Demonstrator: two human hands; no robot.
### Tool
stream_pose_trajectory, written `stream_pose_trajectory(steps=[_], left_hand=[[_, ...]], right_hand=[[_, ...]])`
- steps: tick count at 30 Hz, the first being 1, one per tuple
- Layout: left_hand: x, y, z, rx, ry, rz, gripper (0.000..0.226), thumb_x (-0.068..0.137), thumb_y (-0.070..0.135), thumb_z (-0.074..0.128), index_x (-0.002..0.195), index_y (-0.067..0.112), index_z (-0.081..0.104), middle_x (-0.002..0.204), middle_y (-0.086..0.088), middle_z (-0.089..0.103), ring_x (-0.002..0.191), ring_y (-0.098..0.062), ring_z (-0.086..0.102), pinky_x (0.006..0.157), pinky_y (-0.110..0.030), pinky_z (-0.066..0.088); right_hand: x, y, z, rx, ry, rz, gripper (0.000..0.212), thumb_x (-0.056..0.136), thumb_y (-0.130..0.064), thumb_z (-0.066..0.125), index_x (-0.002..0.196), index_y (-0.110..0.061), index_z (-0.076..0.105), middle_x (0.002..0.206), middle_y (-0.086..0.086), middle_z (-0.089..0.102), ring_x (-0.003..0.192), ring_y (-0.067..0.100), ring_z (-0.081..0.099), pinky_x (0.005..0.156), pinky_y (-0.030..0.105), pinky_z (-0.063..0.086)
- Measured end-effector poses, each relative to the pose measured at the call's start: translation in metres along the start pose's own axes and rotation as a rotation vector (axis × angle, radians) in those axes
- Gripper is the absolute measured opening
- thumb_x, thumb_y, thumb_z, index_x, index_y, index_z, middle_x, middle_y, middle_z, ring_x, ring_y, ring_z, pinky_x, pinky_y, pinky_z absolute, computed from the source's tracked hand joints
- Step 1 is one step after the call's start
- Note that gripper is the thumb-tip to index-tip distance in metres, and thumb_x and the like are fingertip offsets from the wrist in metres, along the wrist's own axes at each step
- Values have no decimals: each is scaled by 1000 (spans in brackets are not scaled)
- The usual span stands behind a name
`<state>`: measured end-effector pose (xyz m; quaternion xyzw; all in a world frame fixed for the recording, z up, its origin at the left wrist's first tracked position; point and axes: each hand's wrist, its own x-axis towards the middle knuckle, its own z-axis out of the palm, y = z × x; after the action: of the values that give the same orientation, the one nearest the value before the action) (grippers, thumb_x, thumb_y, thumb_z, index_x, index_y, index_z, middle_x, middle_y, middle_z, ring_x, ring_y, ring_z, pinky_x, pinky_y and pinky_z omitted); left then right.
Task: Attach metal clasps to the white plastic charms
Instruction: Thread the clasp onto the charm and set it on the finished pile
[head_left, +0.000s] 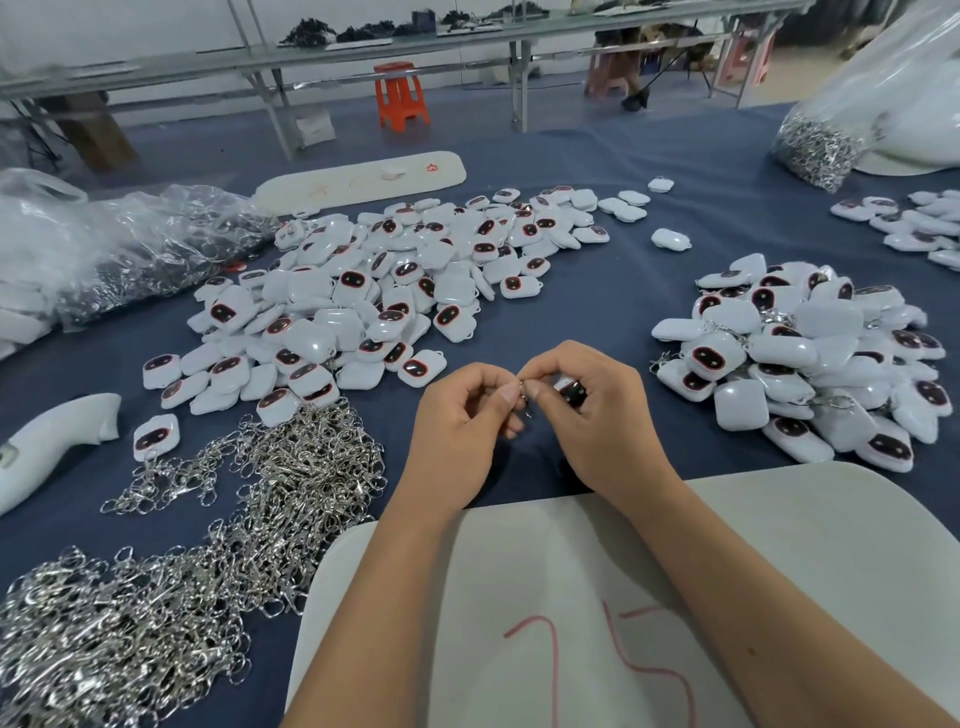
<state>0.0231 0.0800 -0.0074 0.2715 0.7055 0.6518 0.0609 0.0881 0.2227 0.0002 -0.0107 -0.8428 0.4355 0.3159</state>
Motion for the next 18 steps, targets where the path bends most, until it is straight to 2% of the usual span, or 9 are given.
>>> stream_pose_trajectory(steps=[5, 12, 18], left_hand=[[0, -1, -1, 14, -17, -7, 20, 100, 1, 57, 86, 10, 67, 72, 3, 66, 64, -12, 60, 66, -23, 50], [-2, 1, 3, 61, 26, -9, 14, 100, 1, 58, 88, 3, 66, 69, 0, 66, 64, -11, 61, 67, -24, 50], [-4, 1, 7, 204, 106, 60, 14, 96, 5, 64, 84, 14, 67, 70, 5, 68, 64, -14, 61, 63, -24, 49]], right_hand=[[0, -1, -1, -15, -6, -6, 16, 91, 4, 71, 88, -12, 75, 85, -6, 71, 82, 14, 66, 74, 15, 46], [-1, -3, -1, -72, 5, -23, 14, 91, 3, 71, 88, -10, 75, 85, -4, 70, 81, 13, 65, 73, 22, 48], [-1, -2, 1, -125, 38, -60, 14, 92, 2, 70, 87, -11, 73, 85, -5, 68, 79, 14, 64, 71, 32, 51]])
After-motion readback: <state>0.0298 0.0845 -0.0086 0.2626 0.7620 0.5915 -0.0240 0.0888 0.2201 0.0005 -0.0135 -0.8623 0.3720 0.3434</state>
